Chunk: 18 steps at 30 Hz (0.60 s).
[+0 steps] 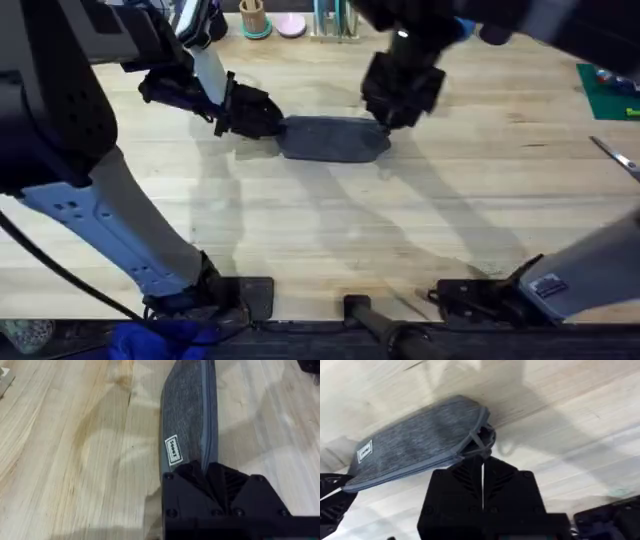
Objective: Unzip the bag, pick up the pens from the table one at a time and place them inside, then zip the bag closed.
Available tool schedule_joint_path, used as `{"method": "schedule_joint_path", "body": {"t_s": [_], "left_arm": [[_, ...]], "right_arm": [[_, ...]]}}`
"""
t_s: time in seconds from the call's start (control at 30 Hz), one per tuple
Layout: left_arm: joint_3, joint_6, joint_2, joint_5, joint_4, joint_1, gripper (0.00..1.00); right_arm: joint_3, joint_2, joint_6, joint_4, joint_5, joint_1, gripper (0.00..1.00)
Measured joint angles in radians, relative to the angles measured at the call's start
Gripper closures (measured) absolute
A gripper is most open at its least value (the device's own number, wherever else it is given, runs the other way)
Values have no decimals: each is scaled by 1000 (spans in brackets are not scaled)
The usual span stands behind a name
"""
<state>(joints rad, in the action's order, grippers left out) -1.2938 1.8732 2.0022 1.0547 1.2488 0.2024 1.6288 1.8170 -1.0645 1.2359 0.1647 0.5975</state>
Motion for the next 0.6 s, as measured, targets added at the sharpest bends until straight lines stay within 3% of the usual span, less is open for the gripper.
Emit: {"method": "schedule_joint_path", "body": {"t_s": [0.13,0.3,0.6], "left_arm": [[0,0,0,0,3,0,959],[0,0,0,1,-1,-5,960],[0,0,0,0,-2,-5,960]], "right_arm": [[-143,-119,-7,-82,-37,-39,973],[-233,-214,-4,-73,-56,-68,974],[-353,-255,34,-174,-86,-105,973]]}}
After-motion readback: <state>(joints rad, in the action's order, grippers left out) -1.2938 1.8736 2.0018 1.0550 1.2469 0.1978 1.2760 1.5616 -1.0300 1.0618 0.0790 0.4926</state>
